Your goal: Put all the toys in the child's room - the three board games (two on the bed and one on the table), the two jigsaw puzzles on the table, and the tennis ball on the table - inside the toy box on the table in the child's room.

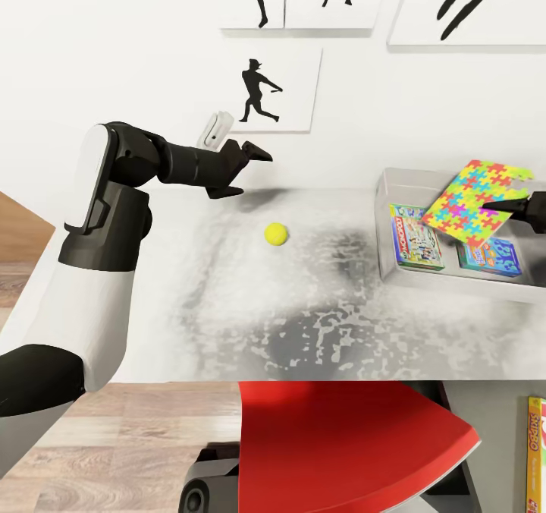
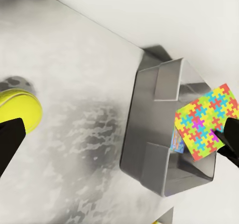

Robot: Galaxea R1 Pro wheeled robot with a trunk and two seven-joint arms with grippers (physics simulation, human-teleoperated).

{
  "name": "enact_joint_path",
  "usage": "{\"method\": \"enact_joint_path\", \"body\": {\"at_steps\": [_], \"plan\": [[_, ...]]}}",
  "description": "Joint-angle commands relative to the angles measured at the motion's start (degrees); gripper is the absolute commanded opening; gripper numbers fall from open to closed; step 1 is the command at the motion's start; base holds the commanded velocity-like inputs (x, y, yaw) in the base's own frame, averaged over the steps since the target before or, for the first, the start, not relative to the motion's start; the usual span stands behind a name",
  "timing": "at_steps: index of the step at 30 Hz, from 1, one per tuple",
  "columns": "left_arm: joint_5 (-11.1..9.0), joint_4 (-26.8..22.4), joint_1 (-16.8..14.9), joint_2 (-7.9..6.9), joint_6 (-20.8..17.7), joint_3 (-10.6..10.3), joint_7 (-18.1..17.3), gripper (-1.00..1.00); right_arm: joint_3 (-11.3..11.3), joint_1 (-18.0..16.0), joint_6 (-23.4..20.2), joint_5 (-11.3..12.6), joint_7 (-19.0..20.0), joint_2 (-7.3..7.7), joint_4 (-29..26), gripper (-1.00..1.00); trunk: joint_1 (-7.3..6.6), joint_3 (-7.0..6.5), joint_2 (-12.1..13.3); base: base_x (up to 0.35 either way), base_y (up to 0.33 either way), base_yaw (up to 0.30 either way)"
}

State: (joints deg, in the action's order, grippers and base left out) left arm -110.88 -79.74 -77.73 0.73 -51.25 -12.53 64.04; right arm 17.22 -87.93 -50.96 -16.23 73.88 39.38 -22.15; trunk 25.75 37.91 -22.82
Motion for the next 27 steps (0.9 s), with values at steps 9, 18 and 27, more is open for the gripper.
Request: {"method": "enact_joint_path", "body": {"at_steps": [9,18,27], "plan": [[-0.47,-0.03,-0.06,0.01,-0.17,0.05,0.60,1.00,0.50,-0.06,-0.57,0.34,0.39,0.34,0.01,-1.00,0.03,0.08,-0.09,0.000,0.000,0.000],[-0.47,-0.03,-0.06,0.01,-0.17,0.05,0.61,1.00,0.52,-0.11,-0.65,0.55,0.40,0.42,0.01,-1.00,0.03,0.08,-0.09,0.000,0.000,0.000],[-0.40,0.02,-0.06,0.05,-0.17,-0.02,0.61,1.00,-0.13,0.42,-0.82,0.11,9.38,0.43,0.16,-1.00,0.03,0.08,-0.09,0.000,0.000,0.000]]}}
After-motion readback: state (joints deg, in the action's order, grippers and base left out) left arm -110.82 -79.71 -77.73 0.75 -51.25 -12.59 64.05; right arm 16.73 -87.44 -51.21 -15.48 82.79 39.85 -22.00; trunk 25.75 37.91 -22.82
